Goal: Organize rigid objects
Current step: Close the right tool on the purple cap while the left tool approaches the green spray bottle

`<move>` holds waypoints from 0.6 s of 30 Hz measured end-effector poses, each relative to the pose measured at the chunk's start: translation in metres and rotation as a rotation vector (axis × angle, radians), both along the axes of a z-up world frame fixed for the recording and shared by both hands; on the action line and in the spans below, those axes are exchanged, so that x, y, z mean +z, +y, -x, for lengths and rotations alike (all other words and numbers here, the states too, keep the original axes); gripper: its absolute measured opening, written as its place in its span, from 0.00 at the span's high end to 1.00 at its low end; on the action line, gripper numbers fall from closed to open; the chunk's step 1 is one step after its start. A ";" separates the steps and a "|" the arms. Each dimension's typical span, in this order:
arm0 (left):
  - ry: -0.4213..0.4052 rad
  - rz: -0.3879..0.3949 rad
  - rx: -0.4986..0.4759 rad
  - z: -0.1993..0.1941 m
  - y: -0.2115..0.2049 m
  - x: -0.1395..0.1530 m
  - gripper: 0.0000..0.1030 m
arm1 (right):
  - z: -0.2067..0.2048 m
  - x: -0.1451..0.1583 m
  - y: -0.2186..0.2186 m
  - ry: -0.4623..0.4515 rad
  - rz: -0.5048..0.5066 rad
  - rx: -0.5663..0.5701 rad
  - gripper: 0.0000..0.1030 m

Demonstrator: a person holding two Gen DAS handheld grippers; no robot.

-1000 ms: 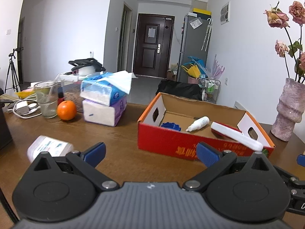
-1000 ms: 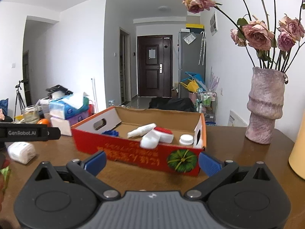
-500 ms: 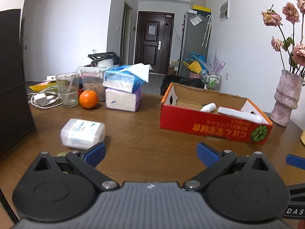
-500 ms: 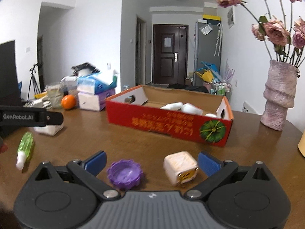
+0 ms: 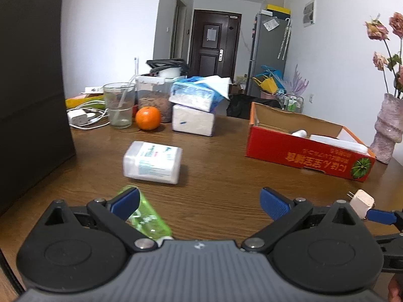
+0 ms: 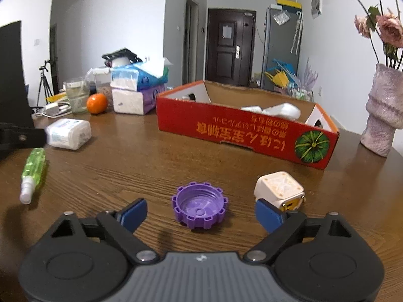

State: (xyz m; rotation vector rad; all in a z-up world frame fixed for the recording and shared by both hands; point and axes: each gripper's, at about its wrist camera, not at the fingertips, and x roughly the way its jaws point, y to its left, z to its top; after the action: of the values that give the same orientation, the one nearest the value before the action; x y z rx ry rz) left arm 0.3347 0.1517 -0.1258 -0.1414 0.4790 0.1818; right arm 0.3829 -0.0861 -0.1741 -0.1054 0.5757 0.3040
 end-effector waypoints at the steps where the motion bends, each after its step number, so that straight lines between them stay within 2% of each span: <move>1: 0.001 0.003 0.005 0.000 0.004 0.000 0.00 | -0.004 -0.002 0.003 0.011 0.006 -0.010 0.18; 3: 0.006 0.009 0.015 -0.001 0.011 -0.001 0.00 | -0.012 -0.006 0.008 0.035 0.010 -0.025 0.24; 6: 0.030 0.017 0.026 -0.005 0.022 -0.004 0.00 | -0.020 -0.009 0.012 0.056 0.010 -0.046 0.37; 7: 0.038 0.022 0.030 -0.006 0.024 -0.005 0.00 | -0.021 -0.010 0.014 0.058 0.010 -0.055 0.46; 8: 0.047 0.028 0.035 -0.007 0.027 -0.006 0.00 | -0.022 -0.011 0.015 0.063 0.011 -0.060 0.48; 18: 0.150 0.066 0.117 -0.022 0.043 -0.019 0.00 | -0.015 -0.007 0.017 0.014 0.015 -0.069 0.48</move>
State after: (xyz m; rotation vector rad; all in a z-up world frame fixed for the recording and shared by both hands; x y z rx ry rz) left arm 0.3569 0.1947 -0.1450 -0.2219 0.6267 0.2923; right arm 0.3975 -0.0689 -0.1808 -0.0972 0.5945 0.2335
